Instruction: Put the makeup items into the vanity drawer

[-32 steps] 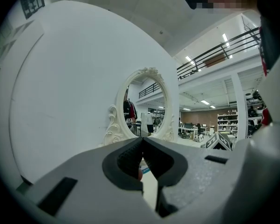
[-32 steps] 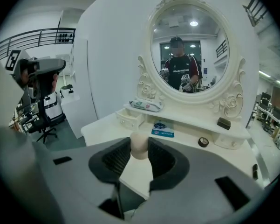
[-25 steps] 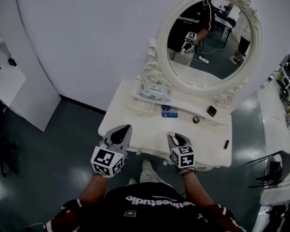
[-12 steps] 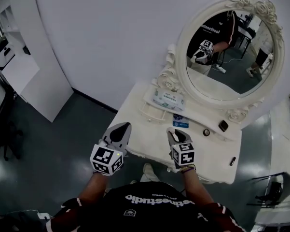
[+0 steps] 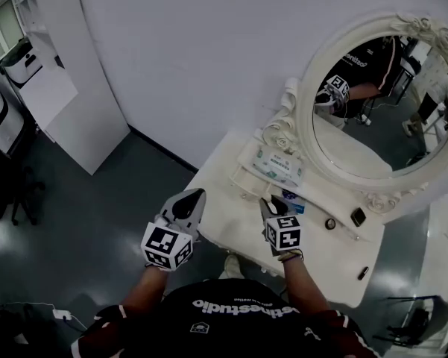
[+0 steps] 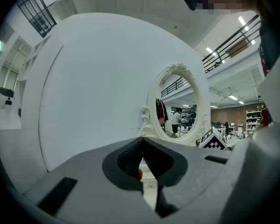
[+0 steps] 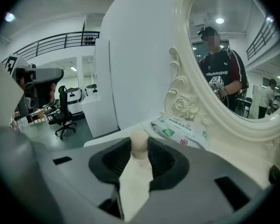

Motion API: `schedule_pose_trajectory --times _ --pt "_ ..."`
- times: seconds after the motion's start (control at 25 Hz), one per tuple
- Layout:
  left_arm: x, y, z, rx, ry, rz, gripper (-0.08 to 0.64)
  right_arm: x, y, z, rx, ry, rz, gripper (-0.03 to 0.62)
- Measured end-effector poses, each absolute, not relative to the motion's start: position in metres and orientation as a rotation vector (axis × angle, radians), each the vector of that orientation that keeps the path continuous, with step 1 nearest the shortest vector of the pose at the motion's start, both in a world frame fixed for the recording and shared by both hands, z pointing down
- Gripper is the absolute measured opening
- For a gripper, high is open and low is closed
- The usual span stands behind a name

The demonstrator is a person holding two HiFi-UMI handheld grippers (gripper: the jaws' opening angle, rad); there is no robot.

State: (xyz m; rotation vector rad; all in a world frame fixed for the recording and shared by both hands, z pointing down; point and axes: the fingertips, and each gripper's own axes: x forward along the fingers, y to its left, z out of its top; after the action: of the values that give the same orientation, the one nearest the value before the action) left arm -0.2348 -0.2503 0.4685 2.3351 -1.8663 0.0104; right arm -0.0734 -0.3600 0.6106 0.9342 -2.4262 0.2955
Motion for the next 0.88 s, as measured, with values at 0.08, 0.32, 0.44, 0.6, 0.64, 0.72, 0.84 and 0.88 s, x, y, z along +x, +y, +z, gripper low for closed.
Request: schedule_pose_trajectory --times 0.08,0.32,0.44,0.6,0.64,0.72,0.84,0.88 --pt "-0.241 -0.254 0.471 2.312 -1.885 0.015 0.006 -0.081 -0.369 0.616 0.914 -2.427 0.295 0.118" --pt "-0.255 -0.265 0.478 2.257 -1.924 0.043 0.006 -0.1 -0.395 0.635 0.863 -2.414 0.304 0.118" --pt "-0.26 -0.269 0.481 2.235 -1.94 0.058 0.006 -0.108 -0.405 0.646 0.841 -2.404 0.312 0.118" --pt "-0.266 -0.273 0.485 2.205 -1.959 0.078 0.006 -0.115 -0.416 0.664 0.809 -2.383 0.315 0.121" --pt "-0.267 -0.274 0.486 2.197 -1.963 0.082 0.006 -0.116 -0.418 0.669 0.802 -2.377 0.319 0.121" --pt "-0.268 -0.276 0.489 2.185 -1.971 0.092 0.006 -0.117 -0.421 0.677 0.791 -2.365 0.326 0.123" --pt "-0.269 -0.277 0.491 2.174 -1.983 0.113 0.006 -0.119 -0.424 0.687 0.775 -2.357 0.333 0.126" --pt "-0.268 -0.277 0.492 2.171 -1.986 0.122 0.006 -0.119 -0.425 0.689 0.77 -2.354 0.334 0.126"
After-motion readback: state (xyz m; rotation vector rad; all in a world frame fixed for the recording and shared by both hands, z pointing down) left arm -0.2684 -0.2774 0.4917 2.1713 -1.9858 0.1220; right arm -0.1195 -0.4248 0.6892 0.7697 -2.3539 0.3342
